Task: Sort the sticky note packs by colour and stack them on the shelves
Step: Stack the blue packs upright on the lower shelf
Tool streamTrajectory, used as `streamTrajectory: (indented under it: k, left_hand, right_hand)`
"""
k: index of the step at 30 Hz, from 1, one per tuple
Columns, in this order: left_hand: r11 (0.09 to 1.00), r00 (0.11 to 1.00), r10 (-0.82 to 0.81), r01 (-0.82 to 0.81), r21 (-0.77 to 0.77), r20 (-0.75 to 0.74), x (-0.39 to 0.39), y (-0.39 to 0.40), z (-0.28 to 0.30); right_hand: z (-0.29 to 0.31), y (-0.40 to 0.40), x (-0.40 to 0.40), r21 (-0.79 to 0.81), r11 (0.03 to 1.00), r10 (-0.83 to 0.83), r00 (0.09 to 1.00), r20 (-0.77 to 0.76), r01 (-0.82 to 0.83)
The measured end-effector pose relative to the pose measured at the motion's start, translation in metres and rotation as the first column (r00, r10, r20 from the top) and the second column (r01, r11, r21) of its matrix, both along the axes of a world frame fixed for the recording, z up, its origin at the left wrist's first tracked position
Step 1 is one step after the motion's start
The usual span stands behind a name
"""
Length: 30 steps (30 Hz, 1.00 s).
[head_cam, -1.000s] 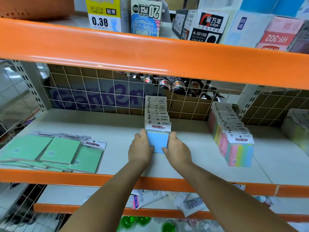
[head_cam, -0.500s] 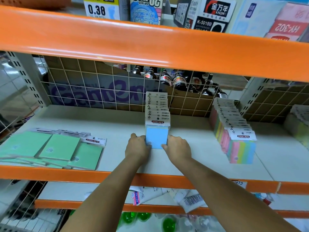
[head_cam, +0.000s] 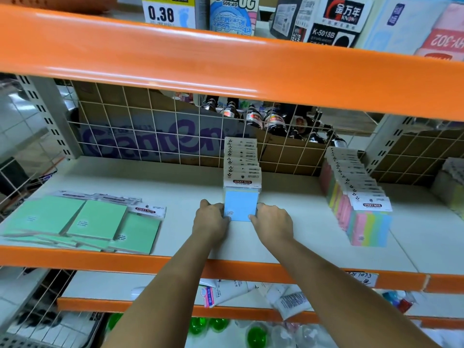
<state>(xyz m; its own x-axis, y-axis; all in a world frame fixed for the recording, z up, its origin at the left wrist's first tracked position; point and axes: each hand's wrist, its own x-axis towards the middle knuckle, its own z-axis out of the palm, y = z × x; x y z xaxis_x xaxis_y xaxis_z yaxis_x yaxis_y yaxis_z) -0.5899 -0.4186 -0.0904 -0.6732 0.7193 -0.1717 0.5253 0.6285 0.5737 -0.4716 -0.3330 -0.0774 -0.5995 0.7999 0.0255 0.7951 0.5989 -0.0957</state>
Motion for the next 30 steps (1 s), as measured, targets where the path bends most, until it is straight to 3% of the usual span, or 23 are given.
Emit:
streamTrajectory:
  k: [18, 30]
  left_hand:
    - [0.999, 0.999, -0.015, 0.014, 0.030, 0.038, -0.005, -0.002, 0.000]
    - [0.993, 0.988, 0.017, -0.034, 0.110, 0.154, -0.010, -0.007, 0.002]
  right_hand:
    - [0.001, -0.004, 0.004, 0.073, 0.997, 0.021, 1.000, -0.017, -0.019]
    - [-0.008, 0.003, 0.007, 0.053, 0.998, 0.041, 0.998, -0.041, -0.039]
